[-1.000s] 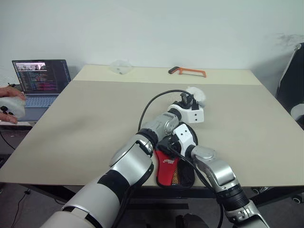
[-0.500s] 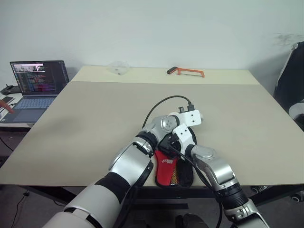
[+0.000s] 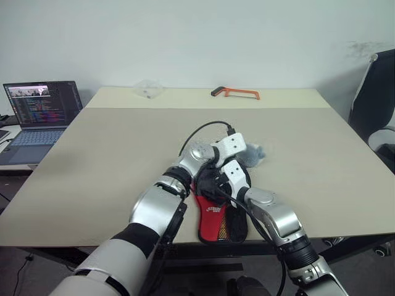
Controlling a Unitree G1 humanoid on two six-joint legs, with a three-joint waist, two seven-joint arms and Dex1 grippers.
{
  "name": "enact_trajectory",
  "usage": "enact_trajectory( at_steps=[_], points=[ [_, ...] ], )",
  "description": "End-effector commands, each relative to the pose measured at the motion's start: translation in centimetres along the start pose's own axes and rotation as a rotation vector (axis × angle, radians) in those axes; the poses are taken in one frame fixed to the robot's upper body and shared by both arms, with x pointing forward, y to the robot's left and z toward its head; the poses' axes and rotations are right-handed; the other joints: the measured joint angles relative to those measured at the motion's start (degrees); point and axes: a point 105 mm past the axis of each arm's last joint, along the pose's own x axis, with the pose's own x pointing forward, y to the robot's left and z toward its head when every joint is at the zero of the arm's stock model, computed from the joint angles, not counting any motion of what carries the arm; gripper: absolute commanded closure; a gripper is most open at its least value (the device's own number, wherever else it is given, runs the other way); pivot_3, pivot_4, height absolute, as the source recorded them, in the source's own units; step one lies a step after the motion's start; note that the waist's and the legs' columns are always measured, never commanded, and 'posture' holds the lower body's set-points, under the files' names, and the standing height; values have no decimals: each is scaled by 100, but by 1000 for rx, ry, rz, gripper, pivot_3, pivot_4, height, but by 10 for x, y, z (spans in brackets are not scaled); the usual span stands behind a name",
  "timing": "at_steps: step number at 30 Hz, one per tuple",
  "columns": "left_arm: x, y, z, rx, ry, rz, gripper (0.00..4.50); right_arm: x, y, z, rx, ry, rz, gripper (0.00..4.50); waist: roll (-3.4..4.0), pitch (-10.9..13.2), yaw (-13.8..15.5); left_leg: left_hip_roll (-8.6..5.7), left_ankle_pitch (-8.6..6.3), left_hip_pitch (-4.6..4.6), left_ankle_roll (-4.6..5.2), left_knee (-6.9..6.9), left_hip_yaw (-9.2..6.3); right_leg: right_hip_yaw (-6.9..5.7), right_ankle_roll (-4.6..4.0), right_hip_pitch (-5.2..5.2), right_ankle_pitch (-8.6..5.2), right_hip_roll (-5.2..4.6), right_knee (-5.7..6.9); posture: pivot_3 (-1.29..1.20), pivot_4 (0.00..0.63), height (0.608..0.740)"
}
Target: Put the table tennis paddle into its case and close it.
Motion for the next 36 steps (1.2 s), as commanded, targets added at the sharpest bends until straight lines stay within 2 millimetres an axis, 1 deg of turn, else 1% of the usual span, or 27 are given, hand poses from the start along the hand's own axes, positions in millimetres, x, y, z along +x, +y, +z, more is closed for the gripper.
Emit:
enact_trajectory(
  at_steps=[1, 3, 6, 8, 11, 12, 14, 16, 19, 20, 22, 23, 24, 25, 26, 28, 29, 30, 32, 34, 36],
  points=[
    [-26, 23, 27, 41, -91, -17, 7, -9, 0, -54, 90, 205, 41, 0, 0, 0, 4, -1, 0, -1, 0, 0, 0, 0, 0, 0, 0, 0, -1, 0, 150, 740],
    [-43, 29, 24, 53, -92, -41, 7, -15, 0, -53, 81, 208, 76, 0, 1, 1, 2, -3, 0, -2, 1, 0, 0, 1, 0, 0, 0, -1, -3, 0, 150, 740],
    [-65, 36, 26, 14, -141, -69, 7, -26, 1, -44, 65, 191, 122, 0, 1, 1, 10, -3, -1, -4, 2, -1, -6, -3, -3, 0, -2, -1, -4, 0, 150, 740],
    [-90, 43, 28, -48, -207, -93, 7, -41, 0, -27, 19, 163, 168, 0, 2, 3, 17, -4, -1, -9, 1, -1, -15, -10, -5, 0, -3, -2, -5, 0, 150, 740],
    [-115, 44, 26, -114, -262, -131, 7, -62, 7, -2, -71, 119, 246, 0, 17, 20, 3, -3, -1, -20, 1, 1, -22, -20, -7, -6, -5, -2, -6, 0, 150, 740],
    [-120, 42, 24, -125, -264, -142, 7, -66, 9, 5, -84, 105, 261, 0, 18, 21, 2, -3, -1, -28, 1, 1, -24, -22, -9, -13, -5, -2, -6, 0, 150, 740],
    [-134, 35, 14, -155, -257, -174, 7, -80, 5, 25, -125, 74, 262, 0, 31, 29, -10, -1, -1, -31, 1, 0, -38, -34, -17, -14, -10, -2, -5, 0, 150, 740],
    [-141, 26, 10, -191, -268, -197, 7, -91, 2, 39, -164, 56, 260, 0, 50, 40, -12, 2, -1, -50, 1, 0, -49, -40, -23, -31, -13, -2, 3, 0, 150, 740],
    [-139, 13, 5, -242, -284, -204, 7, -103, -7, 52, -214, 54, 244, 0, 45, 44, 10, -1, 2, -111, -2, 14, -57, -43, -26, -101, -12, -3, 34, 0, 150, 740],
    [-130, 1, 0, -266, -288, -211, 7, -108, -21, 67, -253, 30, 191, 0, 44, 47, 14, -3, 2, -109, -3, 14, -61, -46, -27, -101, -12, -11, 44, 0, 150, 740],
    [-114, -14, -4, -297, -291, -196, 7, -115, -42, 91, -282, -24, 110, 0, 53, 53, 40, -4, 2, -110, -3, 13, -65, -48, -29, -100, -13, -16, 43, 0, 150, 740],
    [-105, -21, -3, -306, -302, -187, 7, -116, -53, 105, -269, -77, 64, 0, 52, 54, 52, -8, 2, -109, -3, 13, -65, -49, -30, -99, -13, -20, 43, 0, 150, 740],
    [-99, -26, 1, -320, -319, -183, 7, -115, -62, 115, -242, -120, 22, 0, 52, 54, 61, -8, 2, -108, -3, 13, -64, -47, -30, -98, -13, -22, 41, 0, 150, 740],
    [-96, -30, 3, -331, -331, -180, 7, -114, -69, 122, -223, -149, -4, 0, 50, 55, 72, -9, 2, -108, -3, 14, -62, -44, -33, -97, -11, -28, 41, 0, 150, 740],
    [-92, -35, 7, -346, -352, -179, 7, -112, -81, 128, -198, -178, -62, 0, 45, 58, 90, -9, 2, -108, -3, 14, -62, -43, -57, -97, 3, -29, 40, 0, 150, 740],
    [-83, -46, 7, -365, -349, -173, 7, -104, -113, 133, -134, -201, -227, 0, 42, 59, 100, -1, 2, -108, -3, 13, -64, -44, -64, -98, 7, -25, 39, 0, 150, 740],
    [-77, -51, 3, -367, -334, -160, 7, -100, -127, 132, -92, -205, -295, 0, 43, 58, 102, 0, 3, -108, -4, 13, -64, -42, -70, -100, 9, -25, 41, 0, 150, 740],
    [-73, -54, -2, -369, -313, -141, 7, -95, -136, 129, -56, -200, -337, 0, 44, 57, 99, 2, 3, -106, -5, 10, -62, -40, -78, -100, 13, -25, 42, 0, 150, 740],
    [-65, -58, -15, -372, -267, -97, 7, -87, -147, 123, -1, -190, -382, 0, 47, 56, 100, 2, 5, -99, -8, 6, -56, -33, -85, -100, 15, -26, 46, 0, 150, 740],
    [-56, -60, -28, -377, -230, -13, 7, -80, -156, 116, 124, -198, -414, 0, 50, 58, 91, 3, 5, -99, -8, 5, -54, -27, -91, -103, 15, -25, 53, 0, 150, 740],
    [-49, -64, -36, -407, -211, 39, 7, -71, -158, 109, 197, -194, -413, 0, 50, 58, 95, 3, 5, -102, -8, 5, -54, -19, -92, -108, 15, -26, 60, 0, 150, 740]
  ],
)
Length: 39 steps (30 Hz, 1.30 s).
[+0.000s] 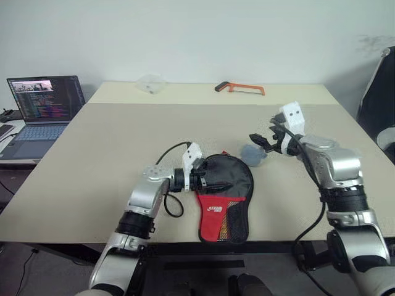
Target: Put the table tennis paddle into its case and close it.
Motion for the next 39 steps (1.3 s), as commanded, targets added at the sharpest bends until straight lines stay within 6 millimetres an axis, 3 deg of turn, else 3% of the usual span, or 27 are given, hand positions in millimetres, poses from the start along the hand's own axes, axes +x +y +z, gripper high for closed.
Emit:
enact_trajectory(
  at_steps=[1, 6, 14, 26, 29, 34, 39],
  points=[
    [7, 2, -4, 21, -9, 88, 7, 5, -5, 14, 74, -56, -31, 0, 1, 1, 13, -1, 0, 0, 0, 0, 0, 2, 0, -1, 0, -1, 5, 0, 150, 740],
    [18, -6, -25, -5, 32, 117, 7, 14, -2, -10, 135, 22, -26, 0, 5, -2, 36, -3, 0, 8, 1, 2, 1, -3, 0, 5, -1, -1, 12, 0, 150, 740],
    [31, -17, -24, -21, 44, 74, 7, 18, 9, -35, 160, 146, -9, 0, 30, -18, 37, -5, 1, 17, 2, 6, 5, -17, 0, 12, -1, 3, 22, 0, 150, 740],
    [34, -12, -27, -23, 84, 84, 7, 21, 12, -58, 205, 212, -45, 0, 34, -20, 44, -7, 2, 22, 3, 8, 5, -19, 1, 18, -2, 11, 23, 0, 150, 740],
    [36, -14, -26, -16, 82, 76, 0, 22, 15, -61, 215, 218, -47, 559, 36, -21, 44, -7, 3, 24, 4, 8, 4, -20, 1, 20, -2, 13, 23, 0, 150, 740],
    [36, -11, -26, -14, 87, 87, 0, 22, 14, -60, 196, 200, -70, 2280, 39, -25, 44, -8, 3, 32, 5, 8, 5, -19, 2, 29, -2, 14, 22, 0, 150, 740],
    [36, -13, -32, -8, 100, 84, 0, 17, 2, -46, 139, 138, -103, 3534, 41, -27, 43, -8, 4, 38, 7, 8, 6, -18, 3, 33, -4, 21, 22, 0, 150, 740]
  ],
)
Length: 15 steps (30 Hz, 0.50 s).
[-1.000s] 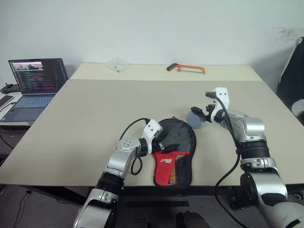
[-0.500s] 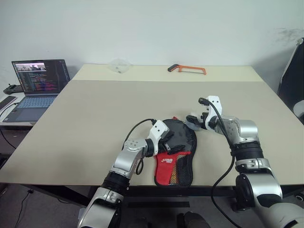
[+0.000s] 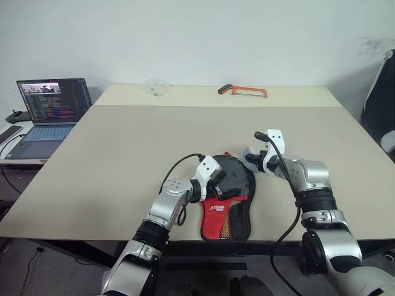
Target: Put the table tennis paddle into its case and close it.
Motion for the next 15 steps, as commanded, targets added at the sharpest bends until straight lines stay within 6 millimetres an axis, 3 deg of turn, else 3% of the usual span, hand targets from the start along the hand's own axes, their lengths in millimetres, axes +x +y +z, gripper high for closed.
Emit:
enact_trajectory(
  at_steps=[1, 11, 15],
  points=[
    [4, -8, -15, -20, 44, -22, 0, -10, -13, 18, -49, -69, -49, 3662, 0, 0, 4, 0, 1, 0, 1, 0, 0, 0, 0, 0, 0, 0, 0, 0, 150, 740],
    [6, -13, -18, -27, 58, -41, 0, -37, -57, 11, -220, -9, -121, 3887, 12, -7, 48, -10, 1, -19, 2, -1, -9, -9, 5, -2, -3, -5, -18, 0, 150, 740],
    [6, -12, -21, -24, 73, -44, 0, -64, -63, -6, -436, 90, -43, 3953, 33, -19, 84, -15, 1, -27, 2, -3, -19, -18, 39, 0, -23, -7, -32, 0, 150, 740]
  ],
)
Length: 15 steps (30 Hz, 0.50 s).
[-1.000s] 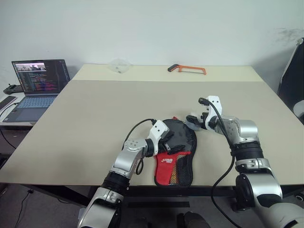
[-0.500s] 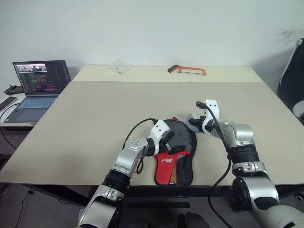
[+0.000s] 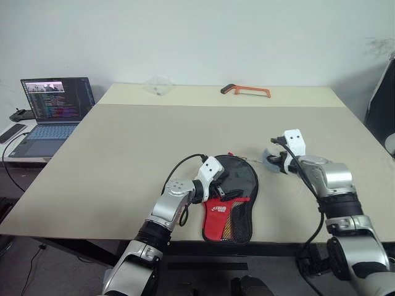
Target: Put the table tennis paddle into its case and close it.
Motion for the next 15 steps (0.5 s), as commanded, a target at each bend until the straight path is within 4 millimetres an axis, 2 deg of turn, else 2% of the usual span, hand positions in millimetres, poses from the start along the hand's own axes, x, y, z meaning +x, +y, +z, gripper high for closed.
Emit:
enact_trajectory(
  at_steps=[1, 7, 15],
  points=[
    [0, -5, -23, -41, 76, -16, 0, -28, -9, -6, -190, 41, 37, 3953, 13, -8, 22, -1, 0, -2, 0, -1, -3, -2, 3, 1, -2, 0, -6, 0, 150, 740],
    [1, -6, -24, -38, 88, -26, 0, -61, -9, -18, -437, 123, 151, 3954, 29, -17, 13, 1, -1, -3, 2, -4, 0, -3, 18, 14, -9, 2, -43, 0, 150, 740],
    [6, -11, -17, -19, 85, -60, 0, -96, 20, -32, -712, 160, 399, 3955, 27, -16, 27, -1, -2, 4, 1, -4, -5, -9, 28, 37, -15, 3, -58, 0, 150, 740]
  ],
)
